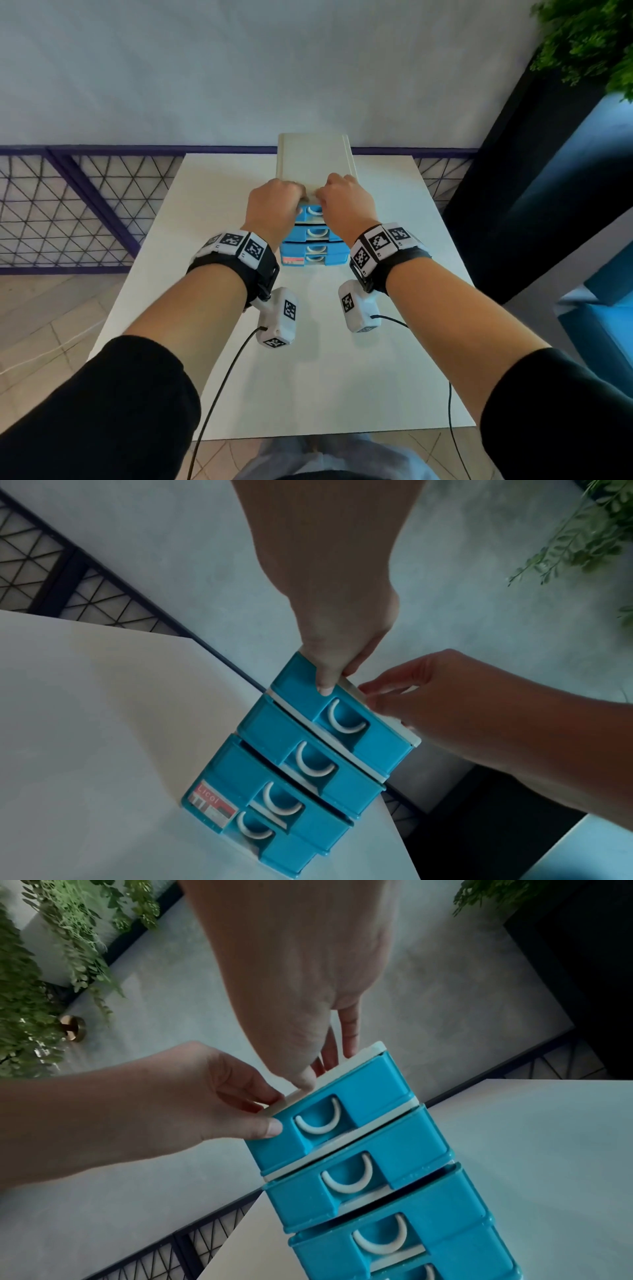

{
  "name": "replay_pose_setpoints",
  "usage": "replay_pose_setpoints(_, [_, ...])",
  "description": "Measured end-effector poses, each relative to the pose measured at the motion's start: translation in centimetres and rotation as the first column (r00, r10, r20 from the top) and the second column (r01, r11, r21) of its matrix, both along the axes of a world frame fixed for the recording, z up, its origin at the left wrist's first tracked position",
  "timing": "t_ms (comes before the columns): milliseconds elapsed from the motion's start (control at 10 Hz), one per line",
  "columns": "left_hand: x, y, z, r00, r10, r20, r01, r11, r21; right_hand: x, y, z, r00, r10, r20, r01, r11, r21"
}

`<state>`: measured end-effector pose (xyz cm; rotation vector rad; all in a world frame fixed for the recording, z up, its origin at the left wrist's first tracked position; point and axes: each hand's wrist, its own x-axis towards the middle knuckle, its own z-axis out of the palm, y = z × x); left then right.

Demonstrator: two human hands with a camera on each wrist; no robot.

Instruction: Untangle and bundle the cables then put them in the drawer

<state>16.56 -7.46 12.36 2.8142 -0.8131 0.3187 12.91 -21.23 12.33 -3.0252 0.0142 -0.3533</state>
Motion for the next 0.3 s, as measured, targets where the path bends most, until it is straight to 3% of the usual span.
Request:
replay_pose_setpoints(100, [0.0, 1.2, 0.3, 0.989, -0.035, -0.141, 0.042, 0.998, 0.047, -0.7, -0.2, 0.5, 0.994, 0.020, -0.112, -0.023, 0.999, -0.027])
replay_pose_setpoints(200, [0.2, 2.3, 1.5, 0.950, -0.067, -0.306, 0.095, 0.992, 0.078, -2.0, -0.8, 2.6, 0.973, 0.006, -0.229, 0.019, 0.994, 0.104])
replay_pose_setpoints(300, [-1.5, 4.4, 1.6, 0.929, -0.116, -0.351, 0.127, 0.992, 0.010, -5.9, -2.4, 2.7, 0.967, -0.019, -0.253, 0.072, 0.976, 0.204])
